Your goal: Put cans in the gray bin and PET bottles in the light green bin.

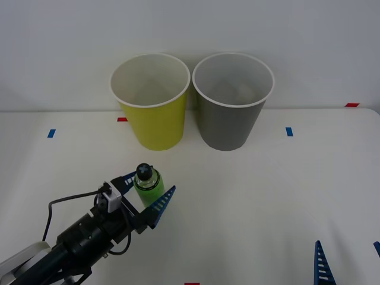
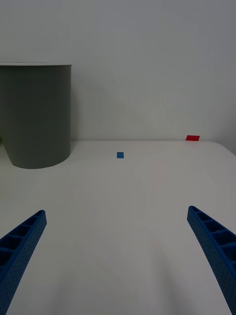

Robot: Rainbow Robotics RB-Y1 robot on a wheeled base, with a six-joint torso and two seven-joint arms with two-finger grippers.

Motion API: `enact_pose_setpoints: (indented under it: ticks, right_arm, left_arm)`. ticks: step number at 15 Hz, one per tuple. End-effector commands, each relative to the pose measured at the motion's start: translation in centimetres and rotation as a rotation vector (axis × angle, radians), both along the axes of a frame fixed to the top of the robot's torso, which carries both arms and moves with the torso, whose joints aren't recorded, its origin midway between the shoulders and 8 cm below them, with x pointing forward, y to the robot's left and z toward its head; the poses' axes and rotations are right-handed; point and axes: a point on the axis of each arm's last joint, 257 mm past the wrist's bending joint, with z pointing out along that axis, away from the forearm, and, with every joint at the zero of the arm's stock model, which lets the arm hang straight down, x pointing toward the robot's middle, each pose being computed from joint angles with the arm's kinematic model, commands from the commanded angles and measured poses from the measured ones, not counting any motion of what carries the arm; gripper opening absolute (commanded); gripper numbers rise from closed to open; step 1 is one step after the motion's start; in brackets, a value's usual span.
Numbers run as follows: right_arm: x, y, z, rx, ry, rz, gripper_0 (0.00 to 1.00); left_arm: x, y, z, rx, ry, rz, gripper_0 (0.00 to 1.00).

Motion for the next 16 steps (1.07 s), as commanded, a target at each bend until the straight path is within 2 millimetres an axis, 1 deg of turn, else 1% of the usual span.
enact_pose_setpoints:
  ticks: [1,8,11,13,14,16]
  right_arm:
    - [0.0,0.0,0.0,0.0,0.0,0.0,1.0]
    - [0.0,0.0,0.0,0.0,0.0,0.0,1.0]
    - [0.0,0.0,0.0,0.0,0.0,0.0,1.0]
    - [0.0,0.0,0.0,0.0,0.0,0.0,1.0]
    - [0.0,0.0,0.0,0.0,0.0,0.0,1.0]
    - [0.0,0.0,0.0,0.0,0.0,0.0,1.0]
  left_arm:
    - [0.0,0.0,0.0,0.002,0.0,0.0,0.01]
    - [-0.1,0.0,-0.1,0.009,-0.004,-0.003,0.0]
    - [0.2,0.2,0.5,0.032,0.013,0.017,0.0]
    - [0.1,0.9,2.2,0.076,0.027,0.061,0.0]
    - [-0.3,1.4,3.5,0.108,0.024,0.09,0.0]
    - [-0.6,1.9,5.0,0.122,0.027,0.124,0.0]
